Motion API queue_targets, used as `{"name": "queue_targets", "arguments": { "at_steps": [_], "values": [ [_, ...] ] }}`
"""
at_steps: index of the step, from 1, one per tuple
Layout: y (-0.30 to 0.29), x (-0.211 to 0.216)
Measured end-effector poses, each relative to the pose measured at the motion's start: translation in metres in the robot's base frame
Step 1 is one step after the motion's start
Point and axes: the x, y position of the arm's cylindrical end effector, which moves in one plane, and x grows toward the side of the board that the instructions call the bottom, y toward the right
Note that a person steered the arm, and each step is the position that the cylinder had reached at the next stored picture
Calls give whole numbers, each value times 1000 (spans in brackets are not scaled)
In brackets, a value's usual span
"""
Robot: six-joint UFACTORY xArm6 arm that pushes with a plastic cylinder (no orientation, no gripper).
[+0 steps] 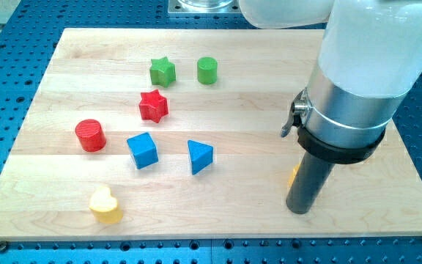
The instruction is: Push the hexagon diagonally to the triangle
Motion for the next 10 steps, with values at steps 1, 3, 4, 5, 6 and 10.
{"name": "queue_targets", "arguments": {
  "at_steps": [1, 3, 4, 5, 6, 10],
  "values": [
    [10, 29],
    [27, -46],
    [10, -97],
    [-1, -99],
    [-3, -62],
    [-29, -120]
  ]
}}
